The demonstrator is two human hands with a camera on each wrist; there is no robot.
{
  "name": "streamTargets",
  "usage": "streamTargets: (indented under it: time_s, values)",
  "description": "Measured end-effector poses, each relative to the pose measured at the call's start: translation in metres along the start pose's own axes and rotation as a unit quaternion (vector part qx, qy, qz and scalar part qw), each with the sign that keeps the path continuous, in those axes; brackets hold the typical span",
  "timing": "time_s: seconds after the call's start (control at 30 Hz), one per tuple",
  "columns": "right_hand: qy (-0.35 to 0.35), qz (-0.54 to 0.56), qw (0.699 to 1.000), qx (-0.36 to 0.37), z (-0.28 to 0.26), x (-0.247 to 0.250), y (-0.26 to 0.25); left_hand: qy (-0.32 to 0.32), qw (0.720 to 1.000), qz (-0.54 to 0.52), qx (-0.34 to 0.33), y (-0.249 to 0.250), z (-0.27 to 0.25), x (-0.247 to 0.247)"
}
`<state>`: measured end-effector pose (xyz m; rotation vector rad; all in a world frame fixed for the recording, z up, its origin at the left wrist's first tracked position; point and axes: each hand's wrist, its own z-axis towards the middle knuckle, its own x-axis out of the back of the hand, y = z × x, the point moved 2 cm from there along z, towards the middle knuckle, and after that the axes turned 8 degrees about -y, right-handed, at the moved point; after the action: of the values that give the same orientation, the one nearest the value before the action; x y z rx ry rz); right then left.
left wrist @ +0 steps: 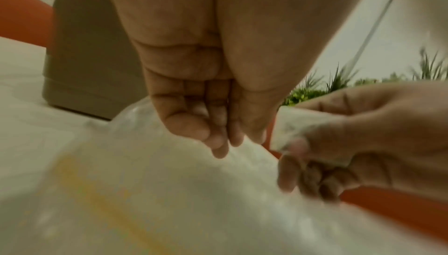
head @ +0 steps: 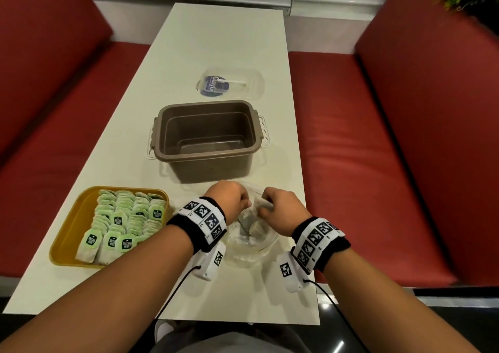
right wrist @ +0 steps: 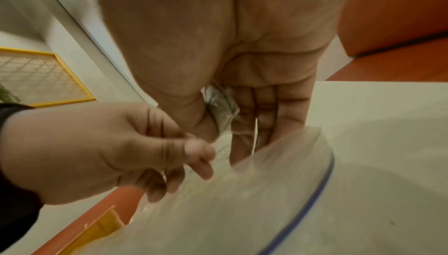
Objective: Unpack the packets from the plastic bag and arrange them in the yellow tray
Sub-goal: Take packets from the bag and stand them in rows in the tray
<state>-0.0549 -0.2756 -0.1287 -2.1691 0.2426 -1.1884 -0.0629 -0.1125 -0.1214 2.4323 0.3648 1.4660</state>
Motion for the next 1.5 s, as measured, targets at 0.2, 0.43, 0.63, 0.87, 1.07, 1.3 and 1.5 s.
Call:
streamTargets:
  time_s: [0.2, 0.43, 0.63, 0.87, 1.07, 1.3, 1.5]
  values:
    - [-0.018, 0.061, 0.998, -0.008, -0.001, -0.005, 0.007, -0.037, 0.994, 0.092, 0.042, 0.000, 0.008, -0.023]
    - [-0.026, 0.054, 0.998, 0.006, -0.006, -0.011, 0.004, -0.005, 1.000, 0.019, 0.020, 0.000, -0.004, -0.009]
    - [-0.016, 0.089, 0.996, 0.006, -0.014, -0.007, -0.016, 0.037, 0.997, -0.046, -0.048, -0.006, -0.038, 0.026]
    - [0.017, 0.097, 0.994, 0.037, -0.015, -0.013, -0.047, 0.017, 0.995, 0.069, -0.068, -0.025, -0.069, 0.061]
    - [0.003, 0.082, 0.989, 0.126, -0.020, -0.029, -0.087, 0.026, 0.988, 0.120, -0.096, -0.044, -0.097, 0.073]
    - [0.010, 0.120, 0.976, 0.183, -0.018, -0.051, -0.134, 0.079, 0.983, 0.052, -0.158, -0.072, -0.127, 0.091]
    - [0.012, 0.130, 0.974, 0.185, -0.011, -0.071, -0.166, 0.065, 0.986, 0.001, -0.152, -0.106, -0.149, 0.103]
